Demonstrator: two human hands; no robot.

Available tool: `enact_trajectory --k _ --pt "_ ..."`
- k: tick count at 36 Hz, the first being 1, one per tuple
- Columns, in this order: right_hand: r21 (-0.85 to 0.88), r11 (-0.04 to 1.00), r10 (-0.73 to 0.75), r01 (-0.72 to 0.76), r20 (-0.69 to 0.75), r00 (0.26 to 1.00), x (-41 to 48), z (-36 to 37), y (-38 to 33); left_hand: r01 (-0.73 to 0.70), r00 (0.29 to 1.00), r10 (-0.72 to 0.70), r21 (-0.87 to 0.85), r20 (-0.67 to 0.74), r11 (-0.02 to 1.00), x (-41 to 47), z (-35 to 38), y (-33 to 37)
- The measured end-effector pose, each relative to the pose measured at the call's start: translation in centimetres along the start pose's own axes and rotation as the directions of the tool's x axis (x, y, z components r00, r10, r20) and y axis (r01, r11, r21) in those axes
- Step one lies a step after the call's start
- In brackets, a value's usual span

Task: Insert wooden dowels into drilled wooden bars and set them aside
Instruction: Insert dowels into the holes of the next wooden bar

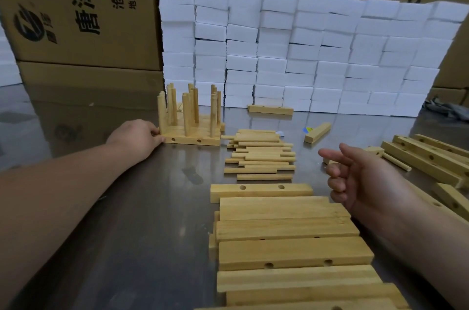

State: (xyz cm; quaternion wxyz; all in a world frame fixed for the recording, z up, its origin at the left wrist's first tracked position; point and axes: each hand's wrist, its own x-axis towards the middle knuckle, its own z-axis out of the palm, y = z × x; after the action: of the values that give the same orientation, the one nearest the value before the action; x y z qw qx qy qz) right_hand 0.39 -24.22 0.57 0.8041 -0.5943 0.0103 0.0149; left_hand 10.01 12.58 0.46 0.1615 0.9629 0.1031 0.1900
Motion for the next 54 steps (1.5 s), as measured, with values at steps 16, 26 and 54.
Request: enact_trajectory --k 16,26,54 --pt "-0.069 0.997 0.019 -0.02 -0.012 1.0 0.0 0.5 0.2 0.04 0.997 -0.038 0.032 -0.064 0.999 -0.3 0.2 0.7" --pt "-0.074 0.997 0.012 -0.014 -0.025 1.0 -0.5 0.7 0.0 0.006 0.998 0.017 -0.375 0.059 0.927 -6.2 0.0 6.1" --pt "-0.978 0.121 -0.188 -0.172 -0.193 0.963 -0.7 -1.1 -2.0 -0.145 0.886 0.364 -0.573 0.287 0.807 -9.8 0.0 9.5"
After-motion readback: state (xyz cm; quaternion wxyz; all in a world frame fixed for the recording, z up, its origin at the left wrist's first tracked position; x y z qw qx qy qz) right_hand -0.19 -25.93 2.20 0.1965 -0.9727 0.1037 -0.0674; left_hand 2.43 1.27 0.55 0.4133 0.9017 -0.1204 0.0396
